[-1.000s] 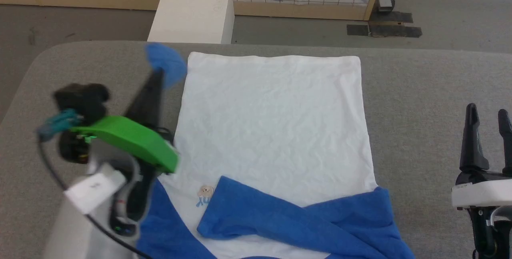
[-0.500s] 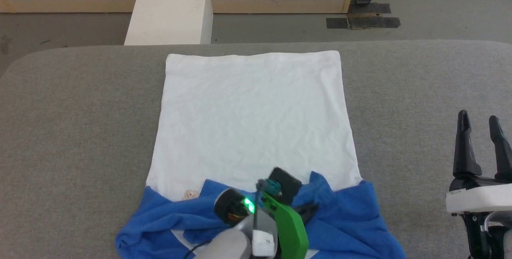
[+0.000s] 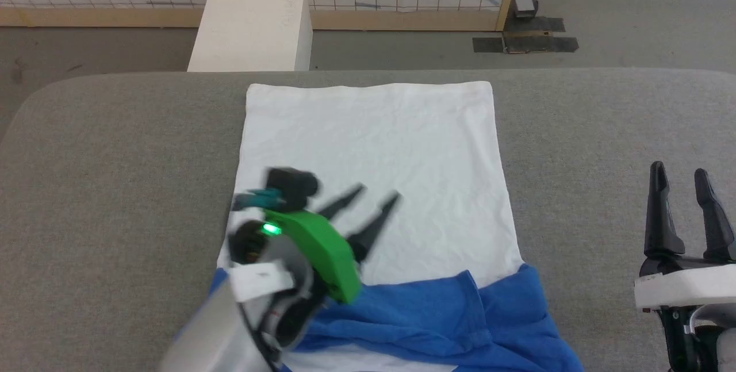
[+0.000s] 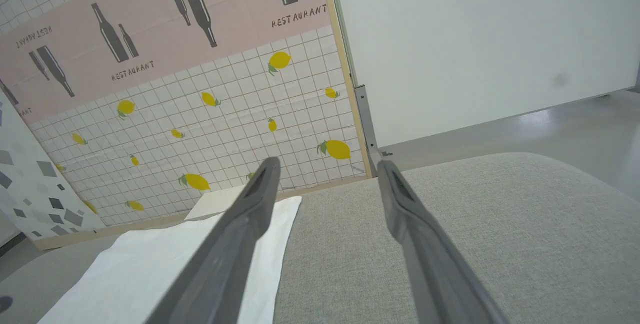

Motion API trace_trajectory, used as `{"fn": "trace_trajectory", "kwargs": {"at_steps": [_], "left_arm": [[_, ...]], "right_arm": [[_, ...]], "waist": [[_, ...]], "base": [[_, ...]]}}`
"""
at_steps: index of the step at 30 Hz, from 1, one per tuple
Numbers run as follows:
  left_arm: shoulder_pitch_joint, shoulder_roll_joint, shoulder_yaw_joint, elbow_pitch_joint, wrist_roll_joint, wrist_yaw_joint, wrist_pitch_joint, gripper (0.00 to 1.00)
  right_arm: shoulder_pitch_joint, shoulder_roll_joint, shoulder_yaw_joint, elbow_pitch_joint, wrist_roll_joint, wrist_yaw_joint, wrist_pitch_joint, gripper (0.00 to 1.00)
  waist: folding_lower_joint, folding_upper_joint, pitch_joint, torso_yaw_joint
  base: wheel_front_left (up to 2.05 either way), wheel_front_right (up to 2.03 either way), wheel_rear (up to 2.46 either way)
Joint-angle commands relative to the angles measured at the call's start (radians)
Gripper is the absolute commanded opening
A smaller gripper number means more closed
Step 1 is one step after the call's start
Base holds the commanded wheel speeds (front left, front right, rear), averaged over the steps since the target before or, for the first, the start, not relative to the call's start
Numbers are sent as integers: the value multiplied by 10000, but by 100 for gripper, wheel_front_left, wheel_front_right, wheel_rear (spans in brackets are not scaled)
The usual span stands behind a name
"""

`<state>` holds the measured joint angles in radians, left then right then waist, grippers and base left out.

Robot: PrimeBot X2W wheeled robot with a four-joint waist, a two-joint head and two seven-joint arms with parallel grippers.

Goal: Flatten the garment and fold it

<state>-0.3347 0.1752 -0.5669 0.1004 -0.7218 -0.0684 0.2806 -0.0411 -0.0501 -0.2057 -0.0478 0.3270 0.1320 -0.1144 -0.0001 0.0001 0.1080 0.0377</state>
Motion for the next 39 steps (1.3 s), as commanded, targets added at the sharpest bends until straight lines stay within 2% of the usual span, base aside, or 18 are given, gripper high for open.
{"fn": "trace_trajectory", "kwargs": {"at_steps": [1, 4, 8, 10, 15, 19, 30, 34, 39], "left_arm": [[-217, 387, 668, -45, 196, 324, -757, 100], [-103, 948, 1859, 100, 878, 980, -2671, 100], [316, 1366, 2738, 437, 1359, 1394, -4514, 100], [523, 1460, 3065, 504, 1474, 1548, -4986, 100], [794, 1638, 3665, 140, 1689, 1725, -5324, 100], [646, 1717, 3903, -346, 1851, 1744, -5377, 100], [-459, 1752, 3933, -1246, 2206, 1579, -5407, 100], [-812, 1596, 3838, -1223, 2230, 1466, -5412, 100], [-1066, 1443, 3868, -1122, 2152, 1338, -5417, 100]], "right_arm": [[5, -1, 40, -12, 53, -13, 4, 100], [-74, -1, 167, -6, 32, -13, 200, 100], [-225, -1, 285, 237, -68, -13, 1015, 100], [-416, -1, 250, 425, -125, -13, 1636, 100], [-1854, -1, 299, 655, -679, -13, 3332, 100], [-3853, -1, 112, 1263, -1448, -13, 4814, 100], [-9477, -1, -164, 3919, -3885, -13, 9494, 100], [-10577, -1, -136, 4558, -4949, -13, 11132, 100], [-11394, -1, -144, 4907, -5616, -13, 12312, 100]], "waist": [[1, -1, -19, 12], [1, -1, 38, -29], [1, -1, 247, -50], [1, -1, 417, -50], [1, -1, 1173, -16], [1, -1, 2007, 173], [1, -1, 4376, 1135], [1, -1, 4911, 1516], [1, -1, 5443, 1802]], "base": [[0, 0, 0], [0, 0, 0], [0, 0, 0], [0, 0, 0], [0, 0, 0], [0, 0, 0], [0, 0, 0], [0, 0, 0], [0, 0, 0]]}}
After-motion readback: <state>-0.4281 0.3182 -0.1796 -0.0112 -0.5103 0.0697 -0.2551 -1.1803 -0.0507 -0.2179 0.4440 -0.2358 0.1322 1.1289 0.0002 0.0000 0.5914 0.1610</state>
